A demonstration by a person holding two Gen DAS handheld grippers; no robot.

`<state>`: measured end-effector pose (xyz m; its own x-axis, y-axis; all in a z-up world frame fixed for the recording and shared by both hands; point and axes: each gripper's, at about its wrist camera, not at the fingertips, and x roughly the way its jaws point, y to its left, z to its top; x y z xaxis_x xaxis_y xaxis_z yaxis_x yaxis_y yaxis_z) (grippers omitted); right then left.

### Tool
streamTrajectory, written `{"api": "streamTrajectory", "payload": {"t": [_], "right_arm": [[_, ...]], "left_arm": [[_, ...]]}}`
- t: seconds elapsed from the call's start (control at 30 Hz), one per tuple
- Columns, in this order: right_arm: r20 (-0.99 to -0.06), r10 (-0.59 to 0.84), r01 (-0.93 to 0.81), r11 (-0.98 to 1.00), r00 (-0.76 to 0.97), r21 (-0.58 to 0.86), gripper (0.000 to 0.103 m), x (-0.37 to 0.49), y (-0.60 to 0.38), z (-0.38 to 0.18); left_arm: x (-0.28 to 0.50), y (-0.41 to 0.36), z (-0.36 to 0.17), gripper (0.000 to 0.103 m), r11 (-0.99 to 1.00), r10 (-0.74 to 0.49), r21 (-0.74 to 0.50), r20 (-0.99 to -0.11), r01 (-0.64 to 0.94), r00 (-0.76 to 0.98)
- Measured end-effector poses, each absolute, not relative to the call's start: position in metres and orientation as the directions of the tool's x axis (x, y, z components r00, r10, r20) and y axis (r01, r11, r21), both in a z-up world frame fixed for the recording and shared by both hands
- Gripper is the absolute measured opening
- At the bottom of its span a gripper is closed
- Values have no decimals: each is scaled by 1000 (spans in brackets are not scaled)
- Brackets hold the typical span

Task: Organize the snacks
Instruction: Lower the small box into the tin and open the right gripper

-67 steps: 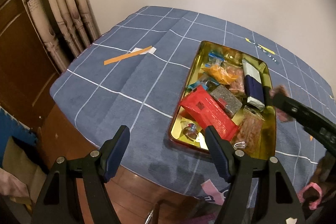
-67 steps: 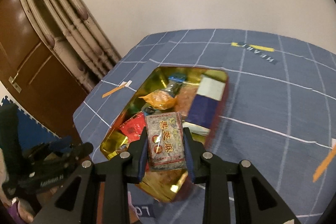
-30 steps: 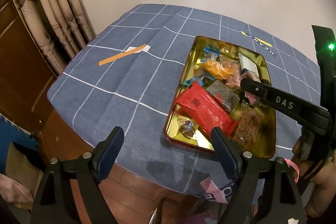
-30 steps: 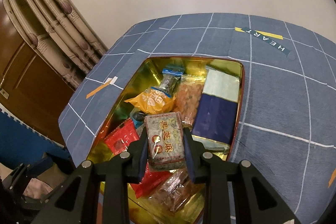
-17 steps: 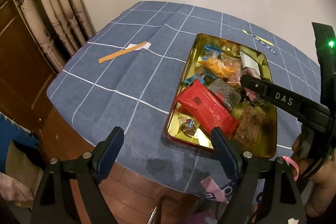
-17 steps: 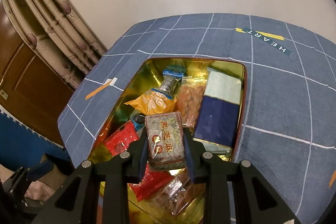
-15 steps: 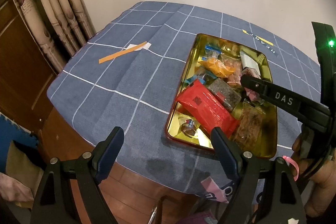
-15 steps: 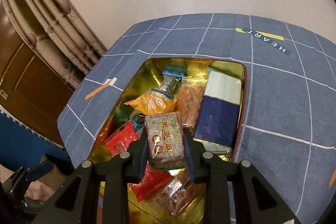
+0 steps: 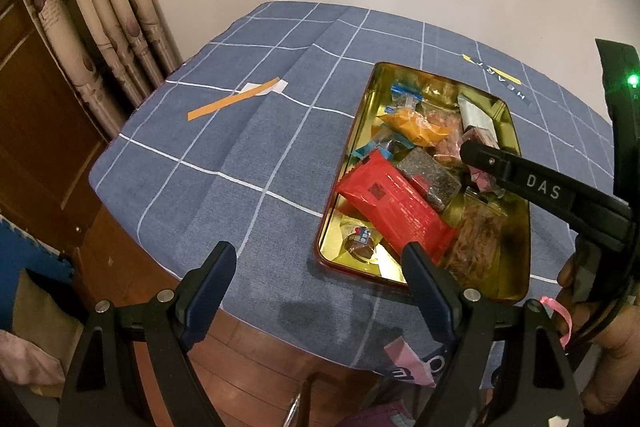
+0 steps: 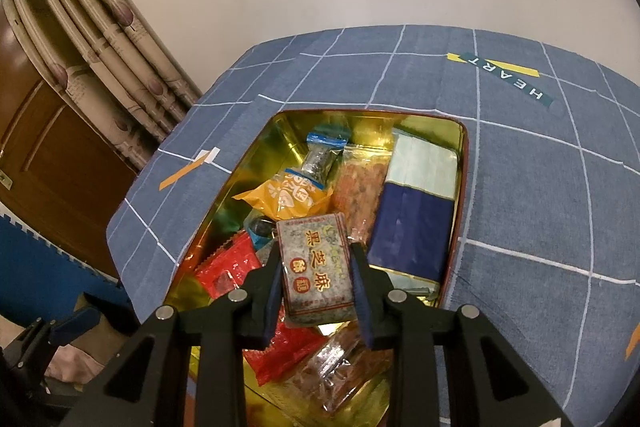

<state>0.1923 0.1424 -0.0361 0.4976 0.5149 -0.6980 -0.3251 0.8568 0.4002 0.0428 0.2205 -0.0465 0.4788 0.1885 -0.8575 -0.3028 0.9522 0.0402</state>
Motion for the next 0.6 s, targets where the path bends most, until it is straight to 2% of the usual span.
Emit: {"api": "streamTrajectory", "payload": {"t": [0.6], "right_arm": [[-631,539,-385,842,558,379,38,160,136,-7]], "left_arm": [[43,213,-36,82,956,221,77,-824,-283,521]]}}
